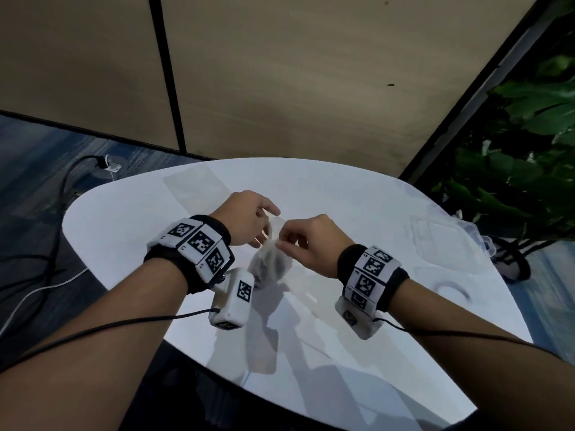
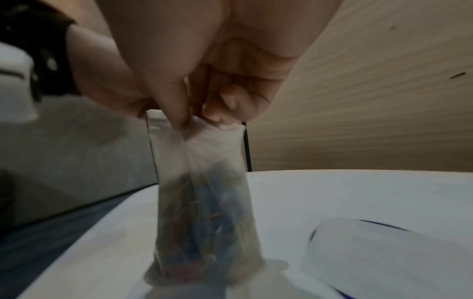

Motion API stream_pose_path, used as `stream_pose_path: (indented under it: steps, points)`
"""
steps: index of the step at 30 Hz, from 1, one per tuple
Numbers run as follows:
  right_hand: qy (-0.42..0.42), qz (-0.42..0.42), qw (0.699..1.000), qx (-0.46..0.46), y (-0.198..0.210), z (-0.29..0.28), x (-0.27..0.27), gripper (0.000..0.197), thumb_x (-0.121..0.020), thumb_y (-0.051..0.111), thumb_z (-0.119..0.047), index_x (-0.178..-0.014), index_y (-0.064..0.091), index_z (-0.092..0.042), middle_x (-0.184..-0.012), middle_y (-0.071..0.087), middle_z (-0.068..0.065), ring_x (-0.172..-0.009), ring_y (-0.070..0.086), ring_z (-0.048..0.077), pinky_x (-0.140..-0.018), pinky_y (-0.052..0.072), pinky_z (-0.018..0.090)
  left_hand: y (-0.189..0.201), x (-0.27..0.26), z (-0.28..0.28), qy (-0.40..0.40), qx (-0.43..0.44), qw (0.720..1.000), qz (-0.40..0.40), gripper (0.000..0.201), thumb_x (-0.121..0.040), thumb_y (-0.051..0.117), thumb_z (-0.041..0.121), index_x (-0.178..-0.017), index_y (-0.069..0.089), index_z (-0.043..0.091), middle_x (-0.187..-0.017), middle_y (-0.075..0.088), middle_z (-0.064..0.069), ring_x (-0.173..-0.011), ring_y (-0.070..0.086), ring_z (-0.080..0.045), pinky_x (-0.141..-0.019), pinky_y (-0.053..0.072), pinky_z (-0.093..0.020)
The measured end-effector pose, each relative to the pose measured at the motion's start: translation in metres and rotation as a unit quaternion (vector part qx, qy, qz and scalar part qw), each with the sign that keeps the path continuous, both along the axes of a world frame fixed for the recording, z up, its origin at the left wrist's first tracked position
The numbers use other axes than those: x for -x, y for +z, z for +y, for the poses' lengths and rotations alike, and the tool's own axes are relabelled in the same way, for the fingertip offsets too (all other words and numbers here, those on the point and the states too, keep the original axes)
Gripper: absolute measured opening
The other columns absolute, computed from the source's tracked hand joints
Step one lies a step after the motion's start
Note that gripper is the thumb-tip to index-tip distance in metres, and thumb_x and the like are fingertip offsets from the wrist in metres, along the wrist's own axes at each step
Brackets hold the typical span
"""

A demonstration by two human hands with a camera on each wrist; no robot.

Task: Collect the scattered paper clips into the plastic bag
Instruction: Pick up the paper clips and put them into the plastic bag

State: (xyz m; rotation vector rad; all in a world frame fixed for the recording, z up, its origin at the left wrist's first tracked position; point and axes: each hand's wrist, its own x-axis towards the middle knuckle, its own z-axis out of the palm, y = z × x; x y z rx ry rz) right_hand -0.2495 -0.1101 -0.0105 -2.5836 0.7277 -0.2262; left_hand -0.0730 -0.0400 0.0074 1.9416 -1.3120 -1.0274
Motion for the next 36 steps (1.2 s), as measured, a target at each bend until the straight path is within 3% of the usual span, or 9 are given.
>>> stream_pose_path:
  steps: [3, 6, 10, 15, 20, 23, 26, 32, 36]
  points:
    - [-0.043, -0.028, 0.998, -0.043, 0.005, 0.003, 0.0, 0.019, -0.091, 0.059, -0.039, -0.082, 0.065, -0.023, -0.064, 0.066, -0.013, -0.056, 0.059, 0.004, -0.062, 0.049, 0.022, 0.002, 0.001, 0.001, -0.014, -0.01, 1.0, -0.001, 0.04, -0.096, 0.042, -0.002, -0.124, 0.066, 0.013, -0.101, 0.075, -0.011, -0.085, 0.074, -0.023, -0.076, 0.062, -0.027]
    - [-0.065, -0.029, 0.995, -0.067, 0.0, 0.006, 0.001, 0.016, -0.091, 0.06, -0.033, -0.084, 0.067, -0.02, -0.064, 0.07, -0.009, -0.058, 0.062, 0.008, -0.061, 0.047, 0.02, 0.002, 0.002, 0.005, -0.061, -0.042, 0.996, -0.052, 0.036, -0.09, 0.057, -0.002, -0.115, 0.076, 0.014, -0.099, 0.077, -0.004, -0.092, 0.074, -0.017, -0.085, 0.06, -0.028]
    - [-0.084, -0.039, 0.992, -0.089, -0.01, 0.01, -0.005, 0.01, -0.091, 0.061, -0.03, -0.085, 0.066, -0.023, -0.063, 0.071, -0.01, -0.057, 0.062, 0.006, -0.064, 0.049, 0.023, 0.003, 0.002, 0.011, -0.057, -0.02, 0.991, -0.117, 0.019, -0.087, 0.07, 0.012, -0.101, 0.081, 0.017, -0.079, 0.072, 0.006, -0.081, 0.068, -0.01, -0.072, 0.046, -0.016]
    - [-0.088, -0.074, 0.988, -0.1, -0.012, 0.016, -0.018, 0.017, -0.091, 0.062, -0.039, -0.105, 0.063, -0.031, -0.055, 0.068, -0.012, -0.056, 0.063, 0.001, -0.074, 0.053, 0.021, 0.001, -0.004, 0.013, 0.0, -0.002, 0.997, -0.081, 0.027, -0.082, 0.079, 0.01, -0.106, 0.07, 0.017, -0.083, 0.077, -0.004, -0.07, 0.072, -0.014, -0.077, 0.059, -0.028]
    - [-0.092, -0.05, 0.992, -0.071, -0.011, 0.015, -0.029, 0.015, -0.093, 0.058, -0.042, -0.094, 0.068, -0.03, -0.054, 0.068, -0.009, -0.052, 0.061, 0.0, -0.076, 0.055, 0.028, -0.001, -0.008, 0.017, 0.024, 0.024, 0.998, -0.061, 0.04, -0.078, 0.081, 0.006, -0.109, 0.058, 0.019, -0.08, 0.078, -0.007, -0.074, 0.075, -0.02, -0.075, 0.061, -0.032]
    - [-0.096, -0.023, 0.994, -0.056, -0.016, 0.016, -0.033, 0.017, -0.095, 0.053, -0.042, -0.098, 0.064, -0.029, -0.066, 0.07, -0.007, -0.059, 0.062, 0.007, -0.074, 0.056, 0.033, -0.002, -0.011, 0.019, 0.021, 0.033, 0.997, -0.07, 0.036, -0.077, 0.084, 0.01, -0.102, 0.06, 0.019, -0.075, 0.078, -0.005, -0.068, 0.075, -0.017, -0.067, 0.06, -0.025]
    - [-0.085, 0.03, 0.996, 0.003, -0.018, 0.018, -0.033, 0.022, -0.098, 0.045, -0.044, -0.104, 0.059, -0.028, -0.084, 0.07, -0.006, -0.078, 0.064, 0.022, -0.074, 0.052, 0.036, -0.003, -0.012, 0.02, 0.019, 0.029, 0.997, -0.068, 0.03, -0.077, 0.082, 0.006, -0.097, 0.062, 0.017, -0.072, 0.077, -0.004, -0.065, 0.076, -0.018, -0.07, 0.063, -0.029]
    - [-0.083, 0.081, 0.993, 0.024, -0.019, 0.008, -0.02, 0.02, -0.099, 0.04, -0.039, -0.104, 0.056, -0.027, -0.095, 0.068, -0.004, -0.085, 0.062, 0.023, -0.07, 0.046, 0.033, -0.009, -0.007, 0.017, 0.052, 0.035, 0.994, -0.089, 0.023, -0.073, 0.076, 0.001, -0.08, 0.062, 0.019, -0.068, 0.076, -0.002, -0.06, 0.07, -0.014, -0.066, 0.058, -0.028]
    - [-0.1, 0.146, 0.984, 0.025, -0.023, -0.01, -0.002, 0.02, -0.099, 0.04, -0.038, -0.105, 0.056, -0.028, -0.099, 0.067, -0.003, -0.084, 0.058, 0.021, -0.073, 0.044, 0.032, -0.014, -0.015, 0.015, 0.094, 0.038, 0.99, -0.096, 0.02, -0.075, 0.077, 0.001, -0.076, 0.063, 0.016, -0.068, 0.073, -0.003, -0.053, 0.065, -0.009, -0.057, 0.045, -0.018]
